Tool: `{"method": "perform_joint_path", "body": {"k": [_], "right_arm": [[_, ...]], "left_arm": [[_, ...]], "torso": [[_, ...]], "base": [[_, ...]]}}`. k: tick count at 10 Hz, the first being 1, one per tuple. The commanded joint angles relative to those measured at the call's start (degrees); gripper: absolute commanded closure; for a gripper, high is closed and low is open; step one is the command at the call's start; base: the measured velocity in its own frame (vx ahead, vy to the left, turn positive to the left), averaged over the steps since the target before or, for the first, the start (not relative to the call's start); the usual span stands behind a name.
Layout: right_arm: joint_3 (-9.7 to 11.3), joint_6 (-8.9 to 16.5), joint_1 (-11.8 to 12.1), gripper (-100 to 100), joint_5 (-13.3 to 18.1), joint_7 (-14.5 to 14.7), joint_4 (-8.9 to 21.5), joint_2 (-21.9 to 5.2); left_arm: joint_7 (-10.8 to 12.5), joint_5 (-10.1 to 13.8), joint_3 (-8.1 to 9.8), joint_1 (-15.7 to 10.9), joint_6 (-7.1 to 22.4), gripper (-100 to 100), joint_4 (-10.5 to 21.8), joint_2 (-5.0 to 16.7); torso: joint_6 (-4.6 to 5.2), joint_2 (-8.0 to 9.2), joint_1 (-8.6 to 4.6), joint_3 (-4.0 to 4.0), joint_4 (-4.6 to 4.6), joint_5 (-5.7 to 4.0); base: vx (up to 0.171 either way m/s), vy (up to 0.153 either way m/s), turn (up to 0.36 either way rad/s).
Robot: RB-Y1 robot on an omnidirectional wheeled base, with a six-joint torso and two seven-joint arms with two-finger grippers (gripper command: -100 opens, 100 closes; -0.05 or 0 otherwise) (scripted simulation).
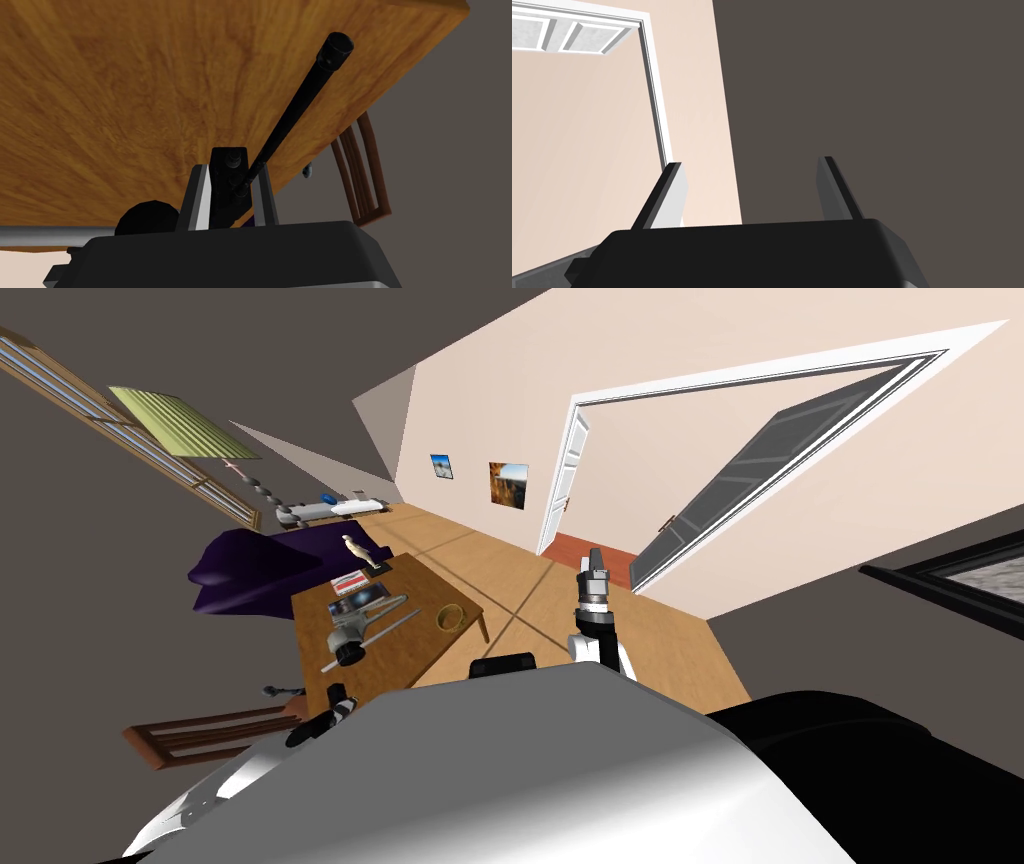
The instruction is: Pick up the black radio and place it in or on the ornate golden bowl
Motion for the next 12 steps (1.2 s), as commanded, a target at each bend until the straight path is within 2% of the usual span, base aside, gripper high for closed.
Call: {"method": "perform_joint_path", "body": {"k": [1,5,6,8,12], "right_arm": [[0.0,0.0,0.0,0,0.0,0.0,0.0,0.0],[0.0,0.0,0.01,0,0.0,0.0,0.0,0.0],[0.01,0.0,0.01,0,0.0,0.0,0.0,0.01],[0.0,0.0,0.0,0,0.0,0.0,0.0,0.0],[0.0,0.0,0.0,0,0.0,0.0,0.0,0.0]], "left_arm": [[0.07,1.51,0.75,1.39,2.61,100,-1.37,1.73],[-0.02,5.25,2.17,3.85,8.14,100,-3.43,5.55],[-0.02,5.25,2.17,3.85,8.14,100,-3.43,5.55],[-0.02,7.11,2.82,5.11,10.85,100,-4.58,7.51],[0.14,10.19,3.8,7.21,15.29,100,-6.87,10.93]], "torso": [[0.0,0.0,0.0,0.0,0.0,0.0],[-0.03,-0.34,-0.21,-0.2,-0.08,-0.04],[-0.04,-0.31,-0.34,-0.19,-0.08,-0.09],[-0.09,-0.07,-0.01,-0.06,-0.04,-0.04],[-0.12,-0.18,-0.22,-0.13,-0.08,-0.09]], "base": [[0.075,-0.161,0.047],[0.127,-0.181,0.039],[0.06,-0.144,0.023],[0.07,-0.124,0.023],[0.095,-0.176,0.027]]}}
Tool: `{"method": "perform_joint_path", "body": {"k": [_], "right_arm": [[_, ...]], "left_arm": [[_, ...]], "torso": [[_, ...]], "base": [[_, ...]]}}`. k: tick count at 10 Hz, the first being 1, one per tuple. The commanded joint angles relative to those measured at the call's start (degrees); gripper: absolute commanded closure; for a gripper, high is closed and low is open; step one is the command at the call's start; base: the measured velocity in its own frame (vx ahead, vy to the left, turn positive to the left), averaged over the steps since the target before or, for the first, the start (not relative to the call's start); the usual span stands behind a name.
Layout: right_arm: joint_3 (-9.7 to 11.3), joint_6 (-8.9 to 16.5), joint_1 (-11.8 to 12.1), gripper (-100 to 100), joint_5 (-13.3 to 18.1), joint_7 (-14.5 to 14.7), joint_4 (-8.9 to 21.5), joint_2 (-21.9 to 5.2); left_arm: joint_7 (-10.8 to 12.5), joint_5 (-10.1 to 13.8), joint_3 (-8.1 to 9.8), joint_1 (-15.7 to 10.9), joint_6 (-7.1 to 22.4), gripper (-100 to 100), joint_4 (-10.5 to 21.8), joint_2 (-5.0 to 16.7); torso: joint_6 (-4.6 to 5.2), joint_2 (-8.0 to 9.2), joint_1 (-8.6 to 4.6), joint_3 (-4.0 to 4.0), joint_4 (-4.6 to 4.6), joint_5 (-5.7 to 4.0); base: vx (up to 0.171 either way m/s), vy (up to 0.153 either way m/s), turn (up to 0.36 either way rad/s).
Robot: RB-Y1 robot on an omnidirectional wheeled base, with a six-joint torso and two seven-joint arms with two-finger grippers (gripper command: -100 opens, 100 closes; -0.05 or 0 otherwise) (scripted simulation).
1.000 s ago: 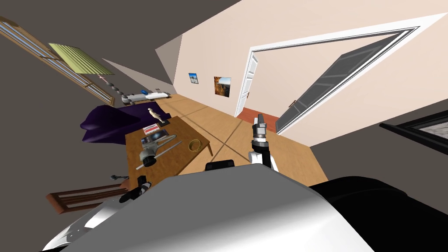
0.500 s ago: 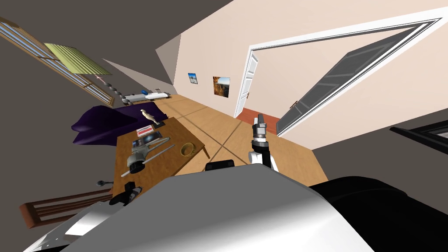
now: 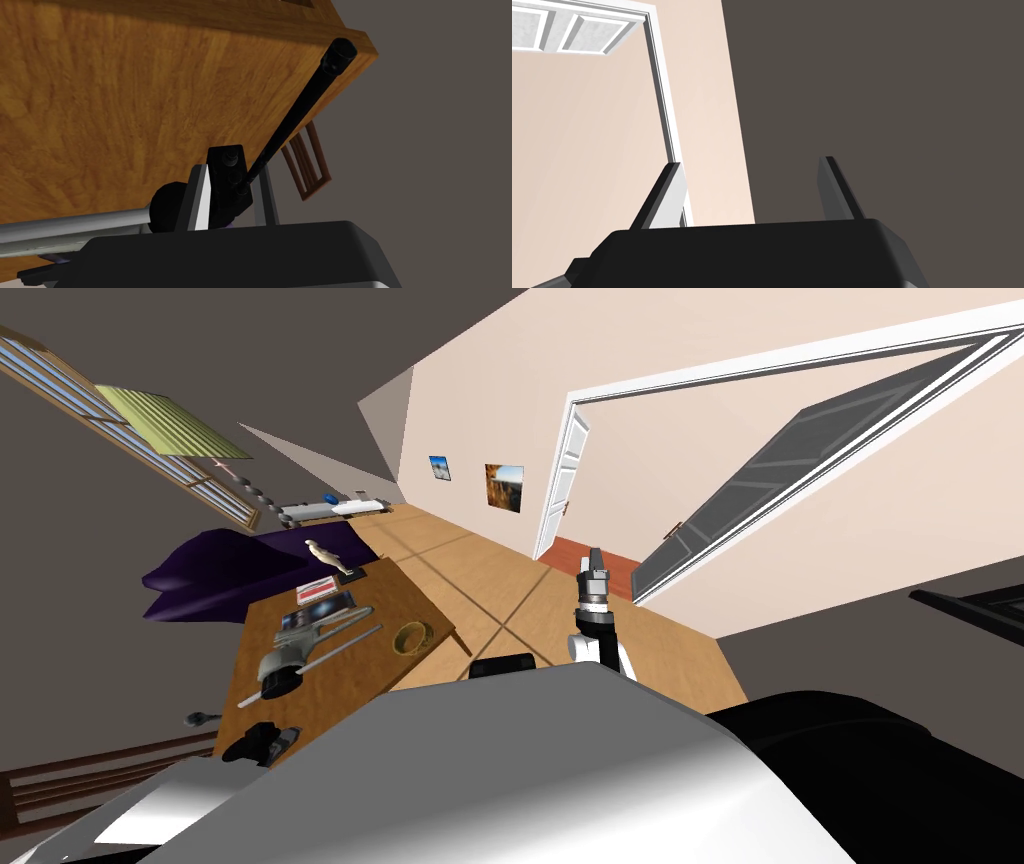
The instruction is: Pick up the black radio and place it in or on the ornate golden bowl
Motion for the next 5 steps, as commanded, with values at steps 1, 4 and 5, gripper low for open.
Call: {"method": "perform_joint_path", "body": {"k": [1,4,5], "right_arm": [[0.0,0.0,0.0,0,0.0,0.0,0.0,0.0],[0.0,0.0,0.0,0,0.0,0.0,0.0,0.0],[0.0,0.0,0.0,0,0.0,0.0,0.0,0.0]], "left_arm": [[0.08,1.07,0.23,0.49,1.68,100,-0.94,1.21],[0.95,2.29,0.22,0.89,3.59,100,-4.2,3.92],[1.37,1.88,-0.16,0.22,3.25,100,-5.65,4.45]], "torso": [[0.0,0.0,0.0,0.0,0.0,0.0],[0.08,-0.15,-0.05,-0.09,-0.03,0.0],[0.11,-0.12,-0.05,-0.07,-0.02,0.0]], "base": [[0.111,-0.177,0.02],[0.118,-0.189,-0.001],[0.085,-0.148,-0.006]]}}
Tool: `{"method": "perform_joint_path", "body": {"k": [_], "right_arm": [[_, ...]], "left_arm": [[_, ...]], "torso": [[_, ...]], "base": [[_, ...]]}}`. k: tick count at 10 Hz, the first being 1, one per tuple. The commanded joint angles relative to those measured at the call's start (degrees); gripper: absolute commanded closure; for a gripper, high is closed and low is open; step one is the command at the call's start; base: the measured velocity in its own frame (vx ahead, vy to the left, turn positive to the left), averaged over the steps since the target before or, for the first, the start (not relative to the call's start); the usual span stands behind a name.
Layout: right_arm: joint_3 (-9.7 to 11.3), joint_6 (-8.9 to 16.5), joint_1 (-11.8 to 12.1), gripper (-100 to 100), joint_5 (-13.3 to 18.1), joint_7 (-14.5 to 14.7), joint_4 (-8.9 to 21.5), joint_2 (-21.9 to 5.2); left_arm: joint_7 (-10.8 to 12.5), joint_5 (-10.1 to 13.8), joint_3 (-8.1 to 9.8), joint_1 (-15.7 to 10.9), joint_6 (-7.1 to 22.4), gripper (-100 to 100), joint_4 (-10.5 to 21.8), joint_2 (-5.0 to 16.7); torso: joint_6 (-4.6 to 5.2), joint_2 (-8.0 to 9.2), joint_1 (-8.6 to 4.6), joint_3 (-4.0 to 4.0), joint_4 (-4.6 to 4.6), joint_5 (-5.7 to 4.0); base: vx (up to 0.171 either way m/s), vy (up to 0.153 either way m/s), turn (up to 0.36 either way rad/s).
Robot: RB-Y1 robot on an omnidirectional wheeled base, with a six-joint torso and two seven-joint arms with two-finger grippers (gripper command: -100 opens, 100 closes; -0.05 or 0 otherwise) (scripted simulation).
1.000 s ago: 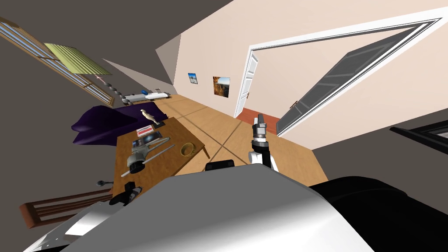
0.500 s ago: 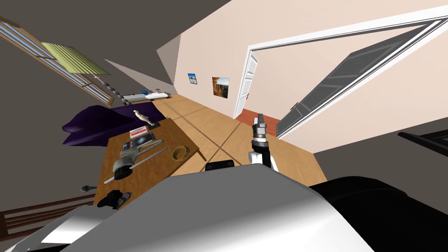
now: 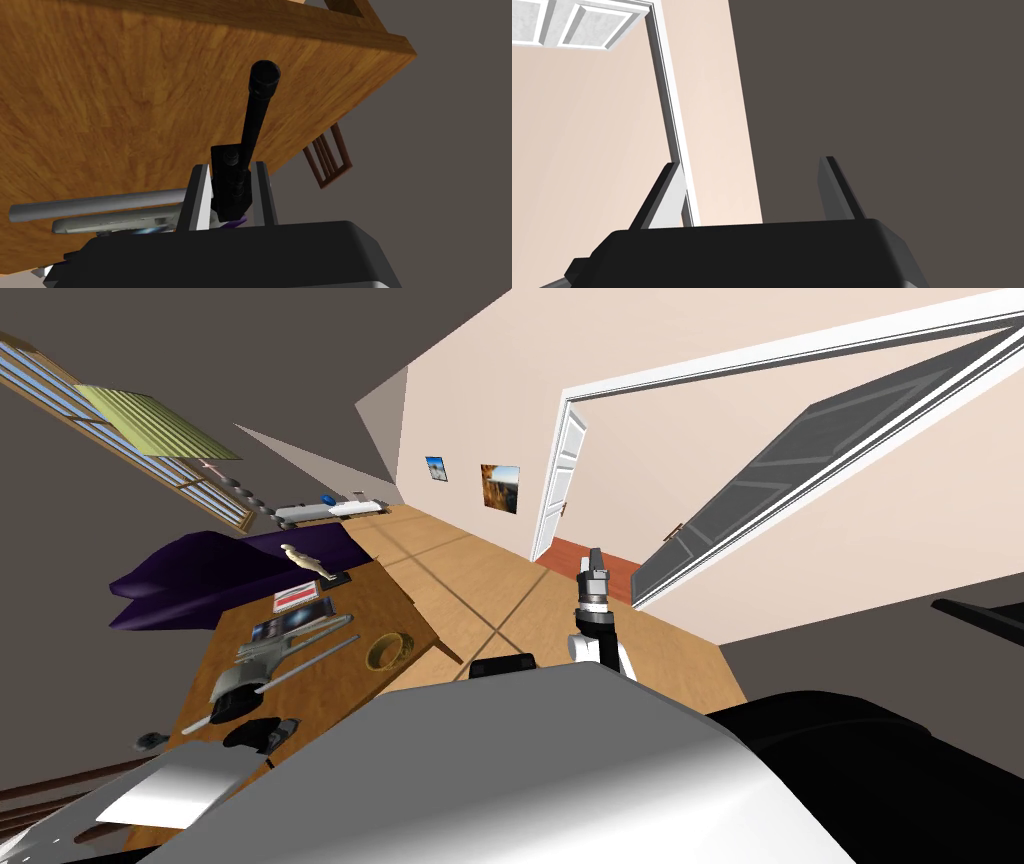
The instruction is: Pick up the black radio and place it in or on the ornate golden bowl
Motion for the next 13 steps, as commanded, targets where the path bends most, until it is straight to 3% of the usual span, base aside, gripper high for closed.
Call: {"method": "perform_joint_path", "body": {"k": [1,7,8,12,13], "right_arm": [[0.0,0.0,0.0,0,0.0,0.0,0.0,0.0],[-0.01,0.0,0.0,0,0.0,0.0,0.0,-0.02],[-0.01,0.0,-0.01,0,0.0,0.0,0.0,-0.02],[-0.01,0.0,-0.01,0,0.0,0.0,0.0,-0.02],[-0.01,0.0,-0.01,0,0.0,0.0,0.0,-0.02]], "left_arm": [[0.7,-0.56,0.23,0.56,-0.13,100,-1.77,0.54],[2.77,-5.05,-2.93,-5.19,-4.15,100,-11.27,2.65],[2.77,-5.05,-2.93,-5.19,-4.15,100,-11.27,2.65],[3.67,-7.77,-4.73,-8.39,-6.57,100,-16.45,3.61],[3.64,-7.57,-4.65,-8.25,-5.31,100,-15.7,2.94]], "torso": [[0.0,0.0,0.0,0.0,0.0,0.0],[-0.06,0.27,0.65,0.15,0.05,0.13],[0.02,0.28,0.62,0.16,0.06,0.13],[0.12,0.42,0.7,0.25,0.09,0.15],[0.17,0.41,0.71,0.25,0.11,0.09]], "base": [[0.051,-0.071,-0.038],[0.038,-0.009,-0.02],[0.026,-0.004,-0.031],[0.018,0.014,-0.011],[0.013,0.009,-0.024]]}}
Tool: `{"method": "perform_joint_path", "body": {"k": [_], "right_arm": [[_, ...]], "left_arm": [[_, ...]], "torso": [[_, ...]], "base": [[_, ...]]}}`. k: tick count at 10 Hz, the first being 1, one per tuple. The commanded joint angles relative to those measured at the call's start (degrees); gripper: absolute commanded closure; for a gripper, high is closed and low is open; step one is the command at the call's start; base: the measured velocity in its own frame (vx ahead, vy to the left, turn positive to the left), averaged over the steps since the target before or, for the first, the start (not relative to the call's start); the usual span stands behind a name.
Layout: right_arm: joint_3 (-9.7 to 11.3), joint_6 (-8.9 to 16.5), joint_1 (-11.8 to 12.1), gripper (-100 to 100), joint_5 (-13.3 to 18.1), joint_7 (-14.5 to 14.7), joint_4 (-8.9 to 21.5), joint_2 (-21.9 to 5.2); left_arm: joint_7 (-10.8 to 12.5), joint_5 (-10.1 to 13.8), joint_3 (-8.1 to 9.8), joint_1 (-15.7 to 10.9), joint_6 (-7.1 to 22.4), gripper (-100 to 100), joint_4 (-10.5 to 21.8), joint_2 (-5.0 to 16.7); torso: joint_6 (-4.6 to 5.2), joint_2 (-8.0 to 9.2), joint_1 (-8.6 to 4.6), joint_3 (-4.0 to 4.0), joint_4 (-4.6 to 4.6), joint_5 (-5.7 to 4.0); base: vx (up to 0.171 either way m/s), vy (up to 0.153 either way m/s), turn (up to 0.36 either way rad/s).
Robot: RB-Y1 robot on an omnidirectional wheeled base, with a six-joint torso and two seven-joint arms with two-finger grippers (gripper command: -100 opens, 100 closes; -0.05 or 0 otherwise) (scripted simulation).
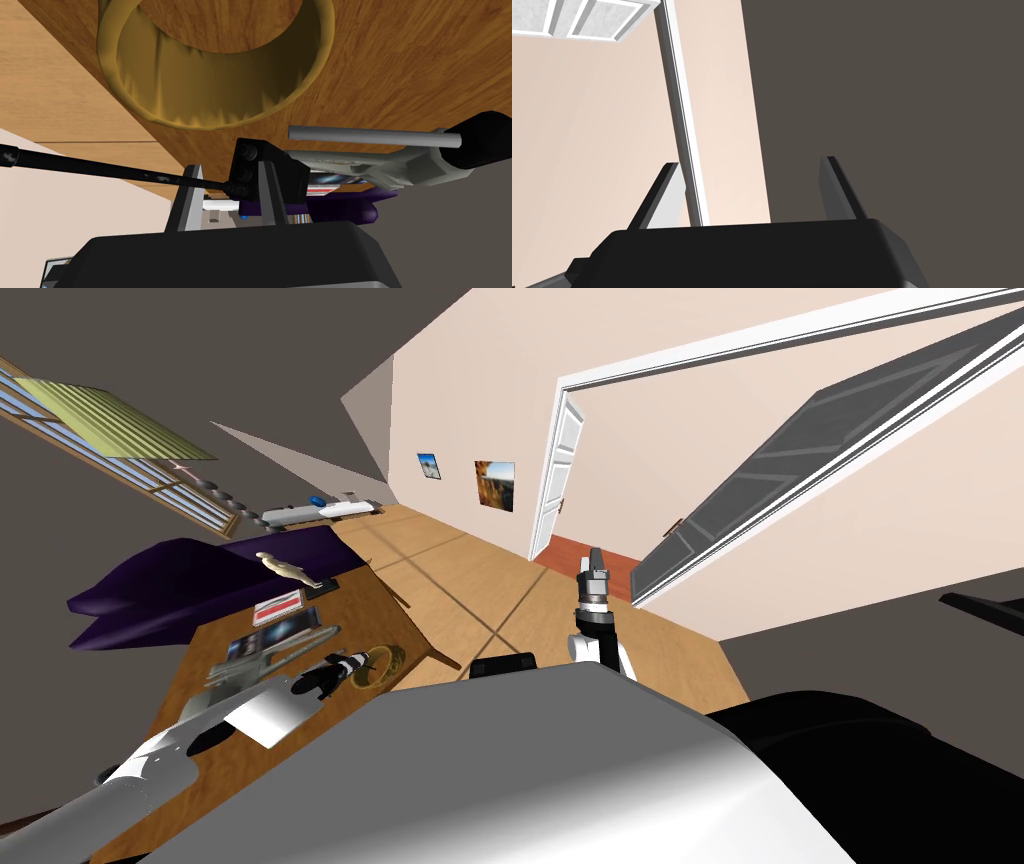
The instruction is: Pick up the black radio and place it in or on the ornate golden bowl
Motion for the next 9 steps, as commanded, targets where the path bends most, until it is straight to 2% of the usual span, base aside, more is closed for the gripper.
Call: {"method": "perform_joint_path", "body": {"k": [1,5,6,7,9], "right_arm": [[0.0,0.0,0.0,0,0.0,0.0,0.0,0.0],[0.0,0.0,0.0,0,0.0,0.0,0.0,0.0],[0.0,0.0,0.0,0,0.0,0.0,0.0,0.0],[0.0,0.0,0.0,0,0.0,0.0,0.0,0.0],[0.0,0.0,0.0,0,0.0,0.0,0.0,0.0]], "left_arm": [[0.0,0.0,0.0,0.0,0.0,-100,0.0,0.0],[0.01,-0.01,0.01,0.01,0.01,-100,0.01,-0.01],[0.01,-0.01,0.01,0.0,0.01,0,0.01,-0.01],[0.68,0.96,0.4,0.35,1.03,-100,-2.42,2.06],[1.35,1.93,0.79,0.7,2.05,-100,-4.85,4.12]], "torso": [[0.0,0.0,0.0,0.0,0.0,0.0],[-0.01,0.11,0.0,0.07,0.03,0.0],[-0.01,0.11,0.0,0.07,0.03,0.0],[-0.01,0.11,0.0,0.07,0.03,0.0],[-0.02,0.11,0.03,0.07,0.03,0.0]], "base": [[0.0,0.0,0.0],[0.0,0.0,0.0],[0.0,0.0,0.0],[0.002,0.008,0.086],[0.004,0.014,0.066]]}}
